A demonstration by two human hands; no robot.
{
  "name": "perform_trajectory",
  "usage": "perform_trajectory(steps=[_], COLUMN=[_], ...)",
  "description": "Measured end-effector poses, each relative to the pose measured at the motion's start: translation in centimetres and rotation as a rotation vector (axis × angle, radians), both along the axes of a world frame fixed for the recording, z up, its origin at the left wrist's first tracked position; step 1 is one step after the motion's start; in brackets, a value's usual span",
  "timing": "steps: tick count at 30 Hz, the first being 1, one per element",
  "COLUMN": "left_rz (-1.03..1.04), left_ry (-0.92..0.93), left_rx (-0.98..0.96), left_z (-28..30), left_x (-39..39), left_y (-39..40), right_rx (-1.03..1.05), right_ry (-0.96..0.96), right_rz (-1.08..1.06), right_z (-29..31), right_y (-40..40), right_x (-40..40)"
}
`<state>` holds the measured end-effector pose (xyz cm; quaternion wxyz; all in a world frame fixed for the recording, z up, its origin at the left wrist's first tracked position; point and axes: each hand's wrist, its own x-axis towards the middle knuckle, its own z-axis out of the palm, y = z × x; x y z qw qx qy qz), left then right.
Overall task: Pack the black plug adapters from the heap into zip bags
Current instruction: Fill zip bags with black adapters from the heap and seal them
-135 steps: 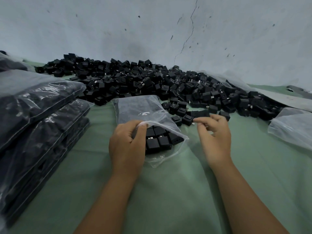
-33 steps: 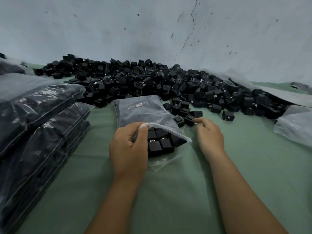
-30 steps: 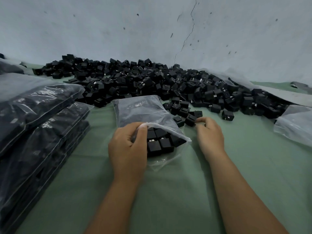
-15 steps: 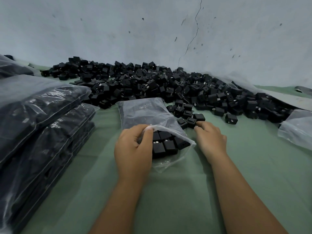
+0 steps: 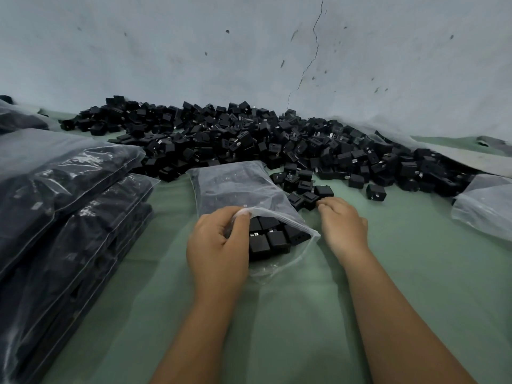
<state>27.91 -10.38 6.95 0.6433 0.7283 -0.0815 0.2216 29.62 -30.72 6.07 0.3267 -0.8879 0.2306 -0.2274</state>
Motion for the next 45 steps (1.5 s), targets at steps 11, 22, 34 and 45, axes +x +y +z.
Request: perform_trajectory(steps=[11, 22, 34, 45], left_rz=[0.014, 0.000, 0.062, 0.050], left_ry=[-0.012, -0.039, -0.170, -0.207], left_rx=[0.049, 0.030, 0.148, 0.126], left_z=[0.1, 0.1, 0.3, 0.6], left_x=[0.1, 0.4, -0.4, -0.4], left_y=[0.2, 0.4, 0.4, 0.1], right_rx=[0.265, 0.128, -0.527, -0.641], right_ry=[-0.702, -0.689, -0.014, 0.161], right_rz=[-0.001, 0.207, 0.357, 0.367], right_z=[1.7, 1.3, 1.0, 3.6], right_y=[5.3, 11.0, 12.1, 13.0], right_x=[-5.9, -7.9, -7.1, -2.6])
